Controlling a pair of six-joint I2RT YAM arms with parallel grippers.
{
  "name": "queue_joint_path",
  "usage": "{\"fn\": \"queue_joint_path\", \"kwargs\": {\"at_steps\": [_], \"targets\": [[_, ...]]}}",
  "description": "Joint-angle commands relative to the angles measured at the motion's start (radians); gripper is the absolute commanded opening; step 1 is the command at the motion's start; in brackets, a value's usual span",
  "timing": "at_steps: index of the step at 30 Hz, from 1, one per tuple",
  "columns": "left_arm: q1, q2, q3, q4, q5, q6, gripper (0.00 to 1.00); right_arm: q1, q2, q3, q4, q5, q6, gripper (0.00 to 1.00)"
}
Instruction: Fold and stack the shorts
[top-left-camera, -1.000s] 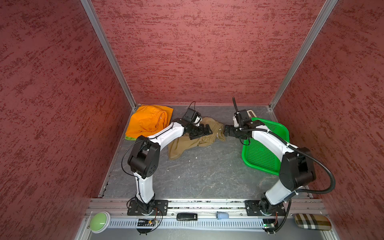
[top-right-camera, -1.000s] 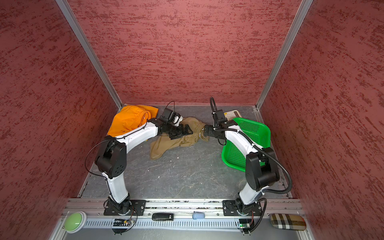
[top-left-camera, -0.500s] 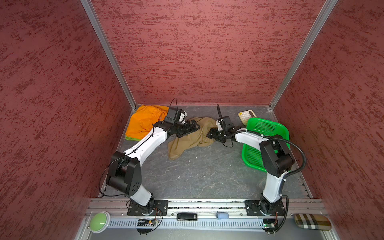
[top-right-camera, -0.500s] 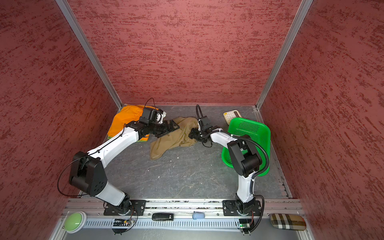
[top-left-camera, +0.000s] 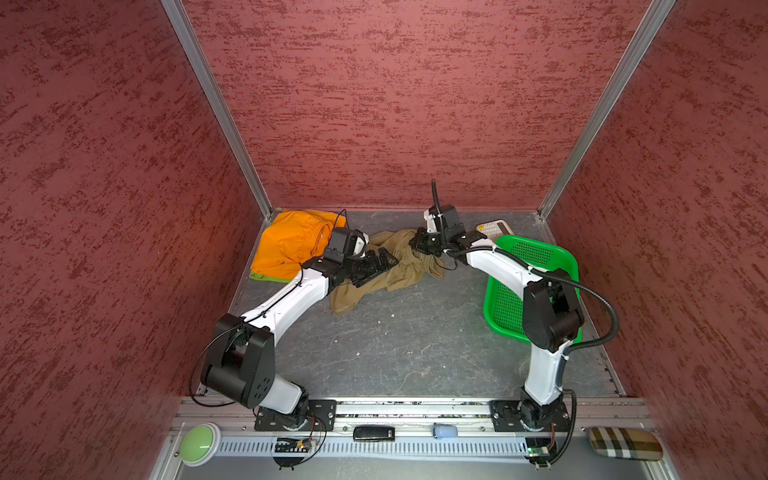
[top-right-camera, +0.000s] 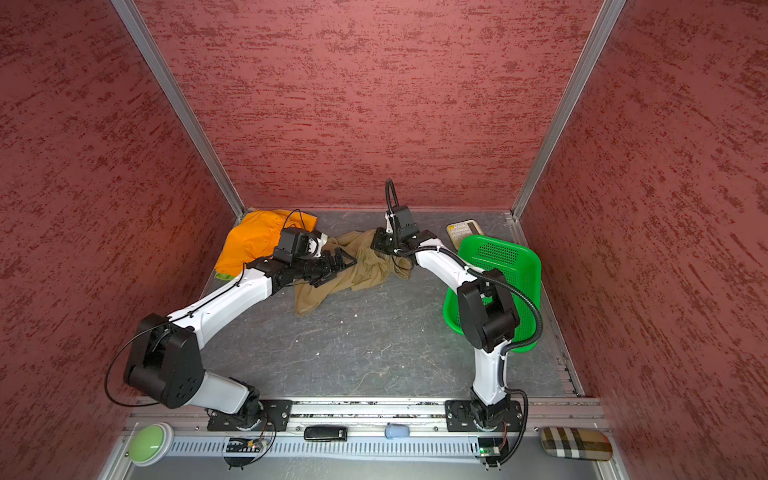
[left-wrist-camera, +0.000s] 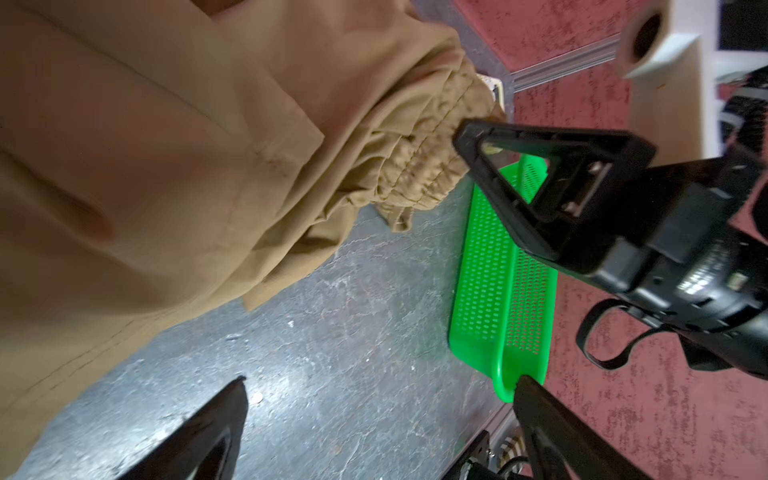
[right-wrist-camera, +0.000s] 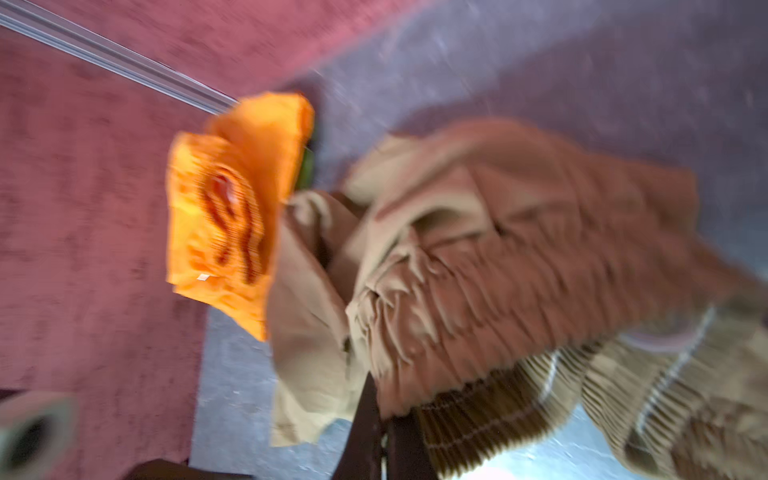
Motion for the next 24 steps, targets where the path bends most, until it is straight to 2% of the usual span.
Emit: {"fn": "queue_joint_path", "kwargs": {"at_steps": [1,12,18,21,24], "targets": [[-0.015,-0.023,-0.009,0.121,0.01,-0.043,0.99,0.008,-0.081,0.053,-0.029,-0.009,0.001,0.0],[-0.063,0.012,0.057,0.123,0.001,-0.019,0.99,0.02,-0.132,0.195,-0.1,-0.011,-0.017,0.0],[-0.066,-0.017,0.06,0.115,-0.005,-0.004,0.99,0.048,-0.12,0.392,-0.175,0.039,-0.084,0.0],[-0.064,-0.023,0.07,0.096,-0.013,0.008,0.99,0.05,-0.031,0.487,-0.208,0.015,-0.083,0.0],[-0.057,-0.037,0.051,0.098,-0.022,0.0,0.99,0.085,0.149,0.61,-0.252,-0.029,-0.085,0.0]]}}
